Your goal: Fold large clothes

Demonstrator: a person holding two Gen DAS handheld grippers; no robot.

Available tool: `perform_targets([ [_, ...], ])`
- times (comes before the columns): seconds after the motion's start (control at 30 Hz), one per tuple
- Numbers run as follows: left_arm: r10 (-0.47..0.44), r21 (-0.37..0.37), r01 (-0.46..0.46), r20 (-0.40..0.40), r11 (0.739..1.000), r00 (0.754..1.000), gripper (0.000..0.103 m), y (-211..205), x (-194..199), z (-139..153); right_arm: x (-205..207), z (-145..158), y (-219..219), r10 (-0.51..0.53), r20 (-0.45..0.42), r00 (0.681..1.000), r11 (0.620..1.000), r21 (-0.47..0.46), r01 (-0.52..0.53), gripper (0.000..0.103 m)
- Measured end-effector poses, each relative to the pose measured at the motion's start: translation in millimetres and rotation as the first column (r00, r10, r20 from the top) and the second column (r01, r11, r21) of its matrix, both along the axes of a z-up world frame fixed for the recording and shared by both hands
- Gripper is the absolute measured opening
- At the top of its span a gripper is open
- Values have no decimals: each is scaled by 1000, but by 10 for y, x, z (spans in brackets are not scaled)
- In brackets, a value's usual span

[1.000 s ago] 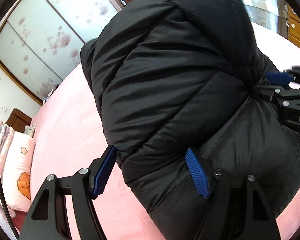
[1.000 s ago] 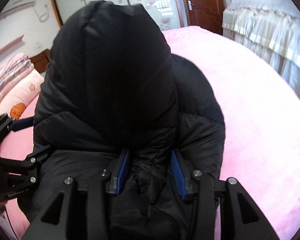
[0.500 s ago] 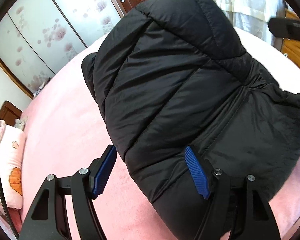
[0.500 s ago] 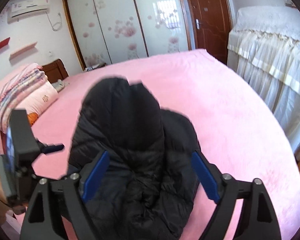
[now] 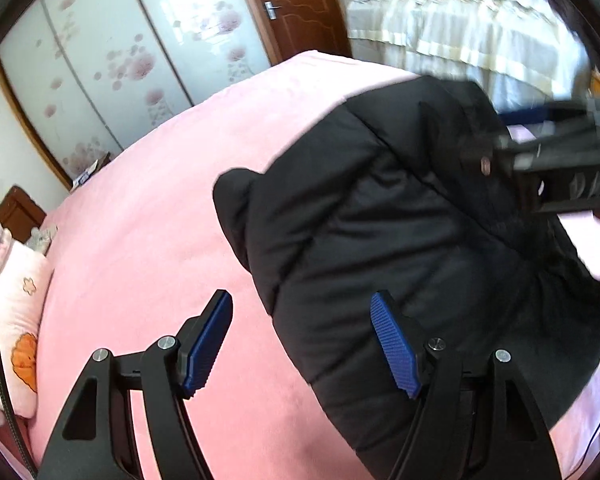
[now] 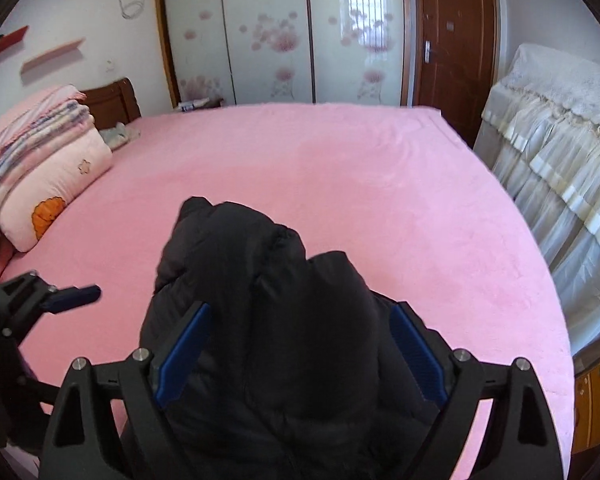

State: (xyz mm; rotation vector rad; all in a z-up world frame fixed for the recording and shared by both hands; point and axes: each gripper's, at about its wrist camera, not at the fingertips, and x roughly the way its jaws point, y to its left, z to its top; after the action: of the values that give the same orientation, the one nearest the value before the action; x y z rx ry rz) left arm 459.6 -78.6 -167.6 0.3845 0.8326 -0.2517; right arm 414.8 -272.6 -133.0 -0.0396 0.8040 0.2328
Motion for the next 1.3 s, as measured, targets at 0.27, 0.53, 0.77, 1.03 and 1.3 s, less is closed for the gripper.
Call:
perform_targets([
  [0.27, 97, -99, -90, 63, 991, 993, 70, -61, 370, 227, -24, -83, -319, 1, -45, 999, 997, 72, 2, 25],
  [0.53, 126, 13, -125, -23, 992, 992, 70, -457, 996, 11, 56, -571, -1023, -99, -176, 979, 932, 329, 153, 27],
  [0.77, 91, 102, -81, -103, 991, 991, 70, -606, 1380, -297, 248, -920, -1143, -142, -231, 962, 921, 325, 214, 37],
  [1.03, 114, 101, -94, -221, 990, 969, 70, -558, 1680, -743, 505, -1262, -1112, -144, -277, 950, 931, 286, 225, 47],
  [1.3, 124, 53, -114, -253, 992, 960, 70, -521, 1756, -947, 625, -1585, -1124, -151, -305, 940, 919, 306, 247, 51],
])
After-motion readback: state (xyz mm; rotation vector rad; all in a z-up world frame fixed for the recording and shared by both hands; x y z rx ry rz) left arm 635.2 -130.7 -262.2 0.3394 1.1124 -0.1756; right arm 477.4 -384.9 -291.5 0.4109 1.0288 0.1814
